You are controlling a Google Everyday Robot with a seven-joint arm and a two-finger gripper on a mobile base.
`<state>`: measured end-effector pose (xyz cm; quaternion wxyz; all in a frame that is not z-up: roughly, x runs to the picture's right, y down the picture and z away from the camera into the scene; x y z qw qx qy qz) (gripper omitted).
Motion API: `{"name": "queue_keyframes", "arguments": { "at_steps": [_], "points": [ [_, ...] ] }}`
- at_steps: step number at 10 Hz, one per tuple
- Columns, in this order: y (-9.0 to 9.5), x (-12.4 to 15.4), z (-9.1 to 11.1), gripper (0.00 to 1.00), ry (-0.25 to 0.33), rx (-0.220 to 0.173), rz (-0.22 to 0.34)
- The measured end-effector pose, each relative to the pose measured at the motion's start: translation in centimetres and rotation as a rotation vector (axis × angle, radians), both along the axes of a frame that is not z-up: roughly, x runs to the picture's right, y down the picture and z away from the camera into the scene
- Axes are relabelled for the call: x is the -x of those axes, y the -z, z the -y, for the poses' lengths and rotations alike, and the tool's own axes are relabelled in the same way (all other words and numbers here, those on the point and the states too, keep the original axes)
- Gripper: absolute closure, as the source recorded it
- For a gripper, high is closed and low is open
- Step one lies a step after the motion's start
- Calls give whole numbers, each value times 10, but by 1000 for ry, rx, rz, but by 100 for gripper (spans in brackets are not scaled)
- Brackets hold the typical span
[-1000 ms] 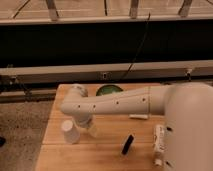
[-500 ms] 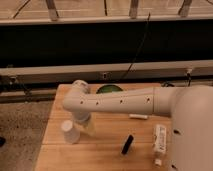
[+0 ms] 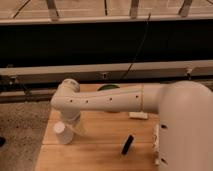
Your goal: Place the ceramic cup over the eraser
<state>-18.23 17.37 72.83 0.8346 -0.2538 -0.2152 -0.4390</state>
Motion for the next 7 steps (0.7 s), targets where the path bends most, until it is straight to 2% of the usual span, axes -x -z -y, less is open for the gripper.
{"name": "queue_keyframes", "arguments": {
  "at_steps": [7],
  "points": [
    [6, 47, -14, 20, 38, 24, 101]
  ]
}}
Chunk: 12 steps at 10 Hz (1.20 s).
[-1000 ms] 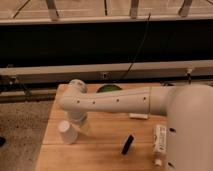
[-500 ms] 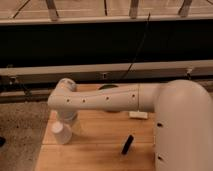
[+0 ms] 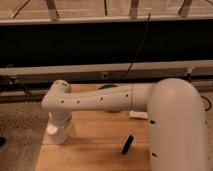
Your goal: Place the ceramic cup over the eraser
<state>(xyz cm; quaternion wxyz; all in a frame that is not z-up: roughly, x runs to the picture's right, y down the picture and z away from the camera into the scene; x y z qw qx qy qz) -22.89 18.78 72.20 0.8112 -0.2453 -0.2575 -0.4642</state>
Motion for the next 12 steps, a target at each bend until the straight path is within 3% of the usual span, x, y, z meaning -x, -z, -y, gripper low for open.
{"name": "queue_keyframes", "arguments": {
  "at_steps": [7, 12],
  "points": [
    [0, 35, -19, 20, 42, 34, 71],
    [-2, 49, -18, 20, 33, -8, 105]
  ]
}}
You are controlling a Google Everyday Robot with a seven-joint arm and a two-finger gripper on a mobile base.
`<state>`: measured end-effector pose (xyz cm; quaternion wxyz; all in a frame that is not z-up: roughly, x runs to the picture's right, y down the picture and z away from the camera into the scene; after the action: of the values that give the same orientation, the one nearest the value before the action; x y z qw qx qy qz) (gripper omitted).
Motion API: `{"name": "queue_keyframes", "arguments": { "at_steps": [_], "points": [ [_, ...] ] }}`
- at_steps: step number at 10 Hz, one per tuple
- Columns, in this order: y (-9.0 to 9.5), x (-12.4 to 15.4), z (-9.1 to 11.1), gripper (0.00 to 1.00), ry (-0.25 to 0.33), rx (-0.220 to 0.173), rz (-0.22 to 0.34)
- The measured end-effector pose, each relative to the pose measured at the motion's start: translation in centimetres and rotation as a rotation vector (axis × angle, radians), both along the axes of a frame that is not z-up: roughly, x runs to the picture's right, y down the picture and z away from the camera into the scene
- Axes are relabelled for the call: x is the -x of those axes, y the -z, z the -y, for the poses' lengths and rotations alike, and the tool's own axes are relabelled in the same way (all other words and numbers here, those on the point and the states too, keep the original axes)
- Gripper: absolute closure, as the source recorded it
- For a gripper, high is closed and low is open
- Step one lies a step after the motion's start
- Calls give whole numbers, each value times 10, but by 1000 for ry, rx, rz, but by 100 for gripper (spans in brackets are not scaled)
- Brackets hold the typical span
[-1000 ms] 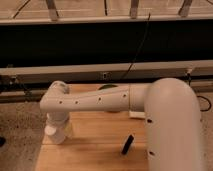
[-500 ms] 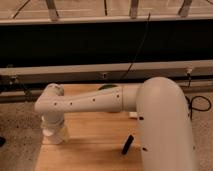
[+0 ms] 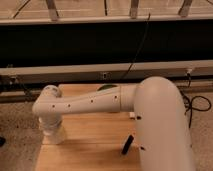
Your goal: Place the ceramic cup over the eraser
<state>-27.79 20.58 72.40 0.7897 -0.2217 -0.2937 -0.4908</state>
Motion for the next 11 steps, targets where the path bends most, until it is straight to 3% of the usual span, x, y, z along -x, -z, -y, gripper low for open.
{"name": "queue_keyframes", "arguments": {
  "at_steps": [8, 9, 11],
  "points": [
    [-13, 16, 17, 21, -3, -81, 3],
    [-15, 18, 17, 25, 1, -82, -1],
    [-17, 21, 14, 46, 18, -78, -10]
  ]
}}
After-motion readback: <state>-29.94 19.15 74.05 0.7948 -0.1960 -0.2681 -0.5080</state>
